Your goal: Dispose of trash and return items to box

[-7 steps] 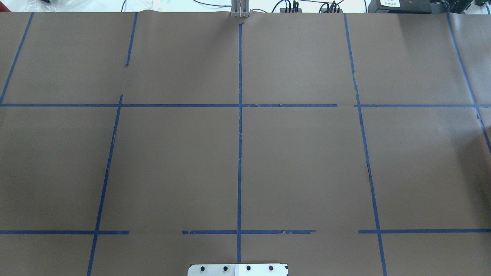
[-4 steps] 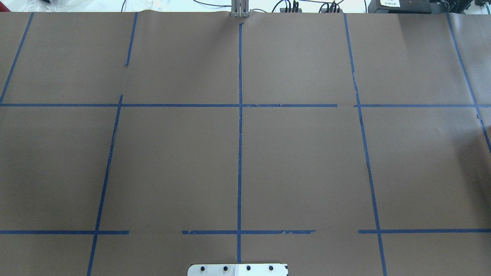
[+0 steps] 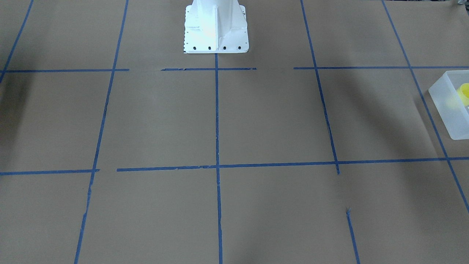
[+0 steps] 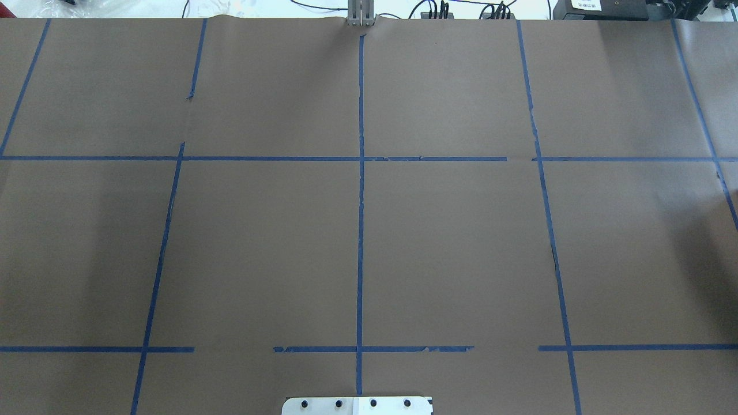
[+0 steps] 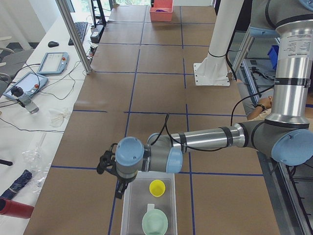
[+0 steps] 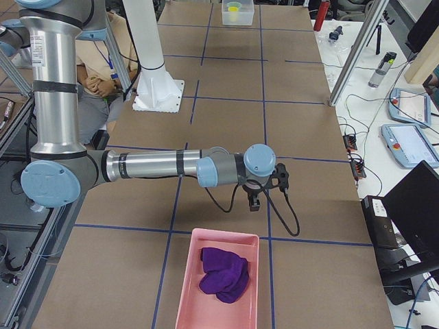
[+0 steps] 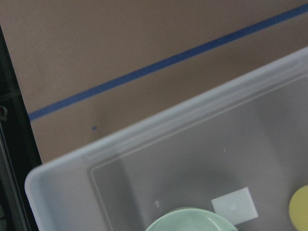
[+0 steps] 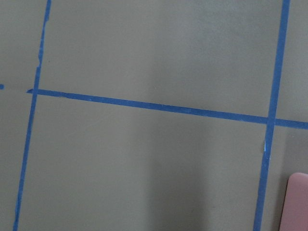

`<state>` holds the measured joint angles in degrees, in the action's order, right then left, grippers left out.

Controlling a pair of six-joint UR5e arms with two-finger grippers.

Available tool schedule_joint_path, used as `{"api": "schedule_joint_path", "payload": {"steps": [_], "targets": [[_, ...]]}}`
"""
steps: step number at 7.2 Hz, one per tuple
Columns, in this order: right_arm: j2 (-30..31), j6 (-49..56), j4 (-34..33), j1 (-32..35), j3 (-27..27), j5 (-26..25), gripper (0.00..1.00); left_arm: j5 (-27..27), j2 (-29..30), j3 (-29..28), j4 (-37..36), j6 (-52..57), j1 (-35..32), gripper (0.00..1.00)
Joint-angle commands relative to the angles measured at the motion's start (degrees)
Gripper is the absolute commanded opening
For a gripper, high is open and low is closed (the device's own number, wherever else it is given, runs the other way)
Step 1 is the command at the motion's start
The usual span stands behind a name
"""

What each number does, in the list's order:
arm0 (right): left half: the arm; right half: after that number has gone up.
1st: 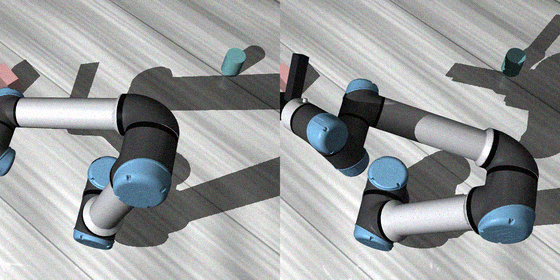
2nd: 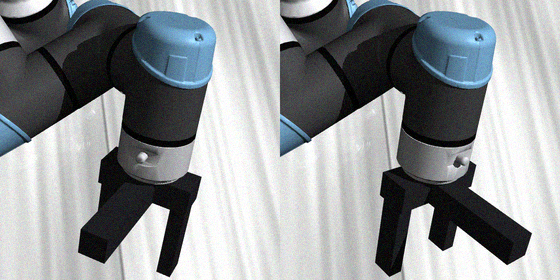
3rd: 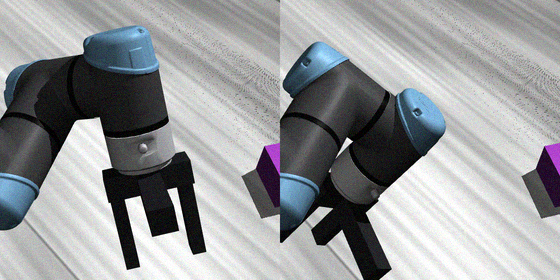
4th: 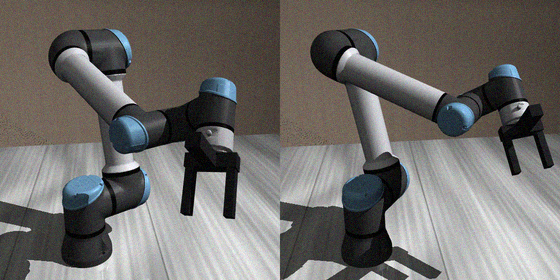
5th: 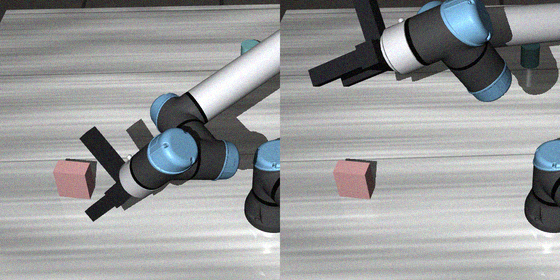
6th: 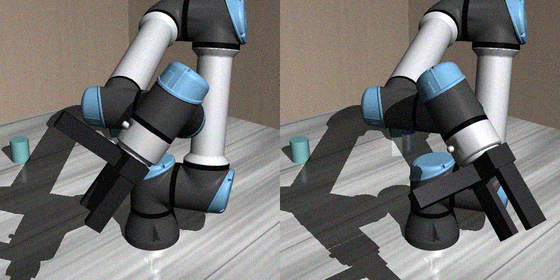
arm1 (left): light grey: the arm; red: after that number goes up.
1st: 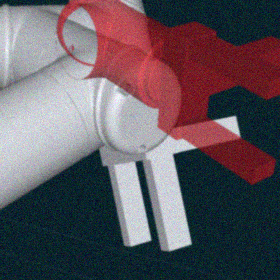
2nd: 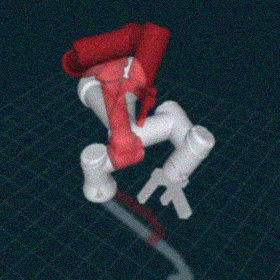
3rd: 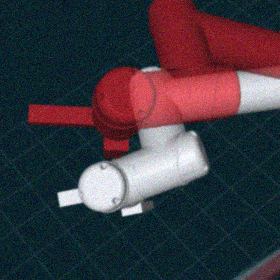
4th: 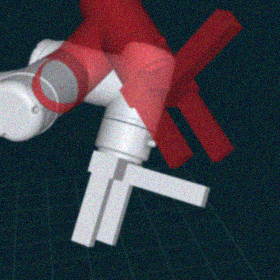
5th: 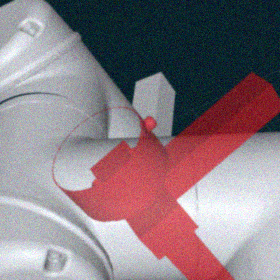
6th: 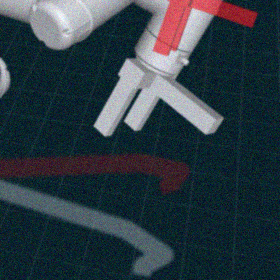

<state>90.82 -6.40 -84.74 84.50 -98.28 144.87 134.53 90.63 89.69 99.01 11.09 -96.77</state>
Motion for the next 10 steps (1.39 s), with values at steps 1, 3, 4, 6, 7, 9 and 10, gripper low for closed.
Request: {"api": "schedule_joint_path", "payload": {"steps": [1, 3, 4, 6, 7, 9, 10], "targets": [[-0.5, -3.7, -0.5, -1.6, -4.7, -4.7, 1.00, 0.3, 0.1, 16.3, -7.5, -17.6, 9.2, 1.00], [-0.4, -3.5, -2.7, -3.0, -5.3, -5.7, 1.00, 1.8, -0.3, 21.8, -7.7, -22.0, 12.1, 1.00], [-1.3, -2.9, -4.9, -2.9, -5.0, -5.7, 1.00, 1.5, -2.4, 23.5, -7.3, -23.7, 13.8, 1.00], [1.7, 5.4, -4.9, -2.1, -3.1, -4.9, 1.00, 1.4, -9.0, 23.4, 0.5, -21.0, 13.8, 1.00], [2.0, 9.7, -5.0, -0.3, -2.4, -4.5, 1.00, 1.0, -10.6, 22.7, 2.2, -16.2, 13.6, 1.00], [2.2, 10.5, -4.7, 0.6, -2.4, -4.0, 1.00, -0.9, -9.8, 19.1, 0.6, -12.2, 13.7, 1.00], [2.8, 10.5, -4.4, 0.7, -2.8, -4.0, 1.00, -1.0, -8.6, 19.4, -9.4, -5.2, 13.2, 1.00]]}}
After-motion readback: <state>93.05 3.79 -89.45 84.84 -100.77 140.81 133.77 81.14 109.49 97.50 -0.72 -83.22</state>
